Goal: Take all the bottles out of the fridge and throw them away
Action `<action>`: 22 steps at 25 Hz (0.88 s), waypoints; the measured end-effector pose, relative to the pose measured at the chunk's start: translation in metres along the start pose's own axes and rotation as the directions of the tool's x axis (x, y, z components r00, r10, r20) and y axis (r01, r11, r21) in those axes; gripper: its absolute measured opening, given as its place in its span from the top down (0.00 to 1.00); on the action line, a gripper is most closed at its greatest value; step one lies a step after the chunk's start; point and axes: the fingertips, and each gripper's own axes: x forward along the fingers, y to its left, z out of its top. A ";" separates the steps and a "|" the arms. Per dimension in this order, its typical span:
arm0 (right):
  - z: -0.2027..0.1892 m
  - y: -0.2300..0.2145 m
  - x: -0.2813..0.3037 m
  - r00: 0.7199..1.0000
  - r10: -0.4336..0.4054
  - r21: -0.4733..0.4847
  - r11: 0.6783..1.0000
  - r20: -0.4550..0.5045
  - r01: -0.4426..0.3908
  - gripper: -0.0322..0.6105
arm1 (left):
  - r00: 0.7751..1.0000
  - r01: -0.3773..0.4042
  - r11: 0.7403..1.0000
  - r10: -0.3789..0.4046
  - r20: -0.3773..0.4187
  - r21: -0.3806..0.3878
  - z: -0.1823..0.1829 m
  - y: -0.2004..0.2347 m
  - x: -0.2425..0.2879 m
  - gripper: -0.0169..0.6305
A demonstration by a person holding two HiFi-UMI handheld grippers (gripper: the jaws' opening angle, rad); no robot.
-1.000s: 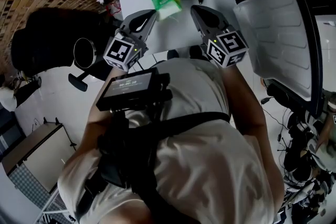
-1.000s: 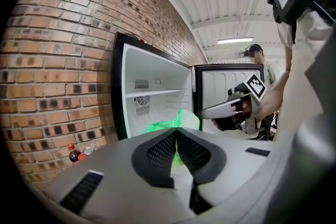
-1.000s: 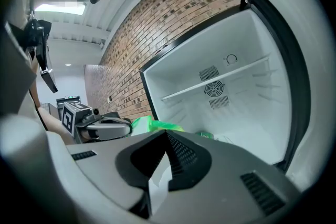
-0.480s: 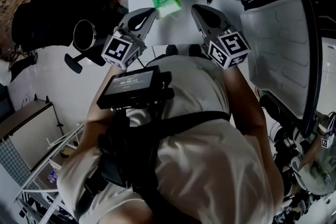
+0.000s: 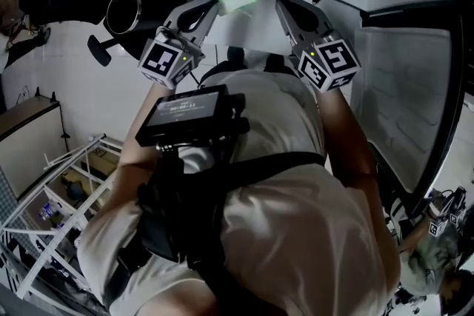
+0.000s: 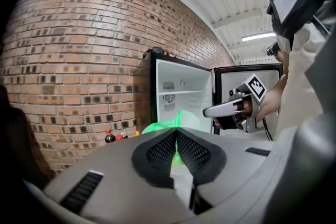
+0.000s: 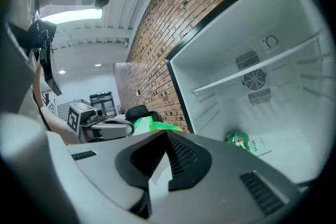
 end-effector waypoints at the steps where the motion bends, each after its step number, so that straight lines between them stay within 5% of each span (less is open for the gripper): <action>1: 0.000 0.005 0.007 1.000 0.012 -0.011 1.000 -0.010 -0.012 0.94 | 1.000 -0.014 1.000 0.014 0.009 -0.004 -0.003 0.008 -0.006 0.95; 22: -0.002 0.086 0.144 0.994 0.079 -0.073 0.994 -0.071 -0.084 0.94 | 0.990 -0.122 0.991 0.125 0.064 -0.056 -0.054 0.154 -0.098 0.95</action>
